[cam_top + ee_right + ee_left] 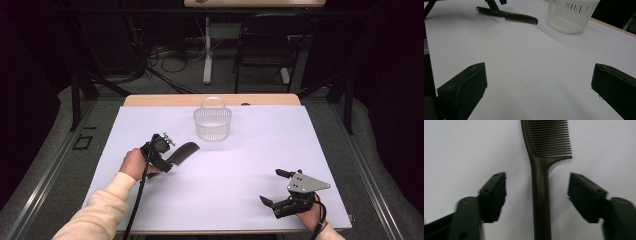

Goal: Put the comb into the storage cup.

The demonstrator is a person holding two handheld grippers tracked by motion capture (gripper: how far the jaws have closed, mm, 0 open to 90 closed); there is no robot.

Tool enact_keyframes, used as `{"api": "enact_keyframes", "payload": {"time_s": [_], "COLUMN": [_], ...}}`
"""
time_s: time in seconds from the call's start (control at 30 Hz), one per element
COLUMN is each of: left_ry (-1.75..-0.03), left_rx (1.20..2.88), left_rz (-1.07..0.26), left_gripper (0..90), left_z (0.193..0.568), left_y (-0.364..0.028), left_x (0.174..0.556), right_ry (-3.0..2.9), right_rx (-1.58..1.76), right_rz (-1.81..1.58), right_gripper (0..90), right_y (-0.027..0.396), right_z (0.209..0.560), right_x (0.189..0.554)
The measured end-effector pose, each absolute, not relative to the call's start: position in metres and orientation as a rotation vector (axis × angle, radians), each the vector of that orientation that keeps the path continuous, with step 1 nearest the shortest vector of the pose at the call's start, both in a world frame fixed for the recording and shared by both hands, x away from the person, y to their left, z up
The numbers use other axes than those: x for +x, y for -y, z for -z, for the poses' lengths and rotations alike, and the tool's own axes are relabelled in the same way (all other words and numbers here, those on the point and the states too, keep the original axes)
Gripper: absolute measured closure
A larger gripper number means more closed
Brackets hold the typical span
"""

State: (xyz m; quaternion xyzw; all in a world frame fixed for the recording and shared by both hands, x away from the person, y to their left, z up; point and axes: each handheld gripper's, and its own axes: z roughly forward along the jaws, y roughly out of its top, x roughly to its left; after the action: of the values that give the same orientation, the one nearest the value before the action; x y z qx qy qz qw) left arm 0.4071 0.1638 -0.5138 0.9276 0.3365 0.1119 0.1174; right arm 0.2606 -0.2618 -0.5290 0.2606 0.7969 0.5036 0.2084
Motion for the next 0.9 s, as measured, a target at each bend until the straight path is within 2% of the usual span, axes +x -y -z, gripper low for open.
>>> {"api": "enact_keyframes", "payload": {"time_s": [0.2, 0.33, 0.53, 0.9], "left_ry": [-0.992, -1.002, -1.007, -1.045], "left_rx": [2.731, 2.727, 2.739, 2.738], "left_rz": [-0.256, -0.219, -0.197, -0.124], "left_gripper": [54.3, 61.4, 66.6, 70.8], "left_z": [0.52, 0.523, 0.527, 0.527], "left_y": [-0.162, -0.163, -0.164, -0.163], "left_x": [0.412, 0.415, 0.418, 0.425], "right_ry": [-2.221, -2.221, -2.223, -2.233], "right_rx": [0.724, 0.73, 0.732, 0.738], "right_rz": [-1.398, -1.397, -1.392, -1.389], "right_gripper": [0.0, 0.0, 0.0, 0.0], "right_y": [0.262, 0.262, 0.262, 0.262], "right_z": [0.529, 0.529, 0.53, 0.531], "right_x": [0.261, 0.261, 0.261, 0.262]}}
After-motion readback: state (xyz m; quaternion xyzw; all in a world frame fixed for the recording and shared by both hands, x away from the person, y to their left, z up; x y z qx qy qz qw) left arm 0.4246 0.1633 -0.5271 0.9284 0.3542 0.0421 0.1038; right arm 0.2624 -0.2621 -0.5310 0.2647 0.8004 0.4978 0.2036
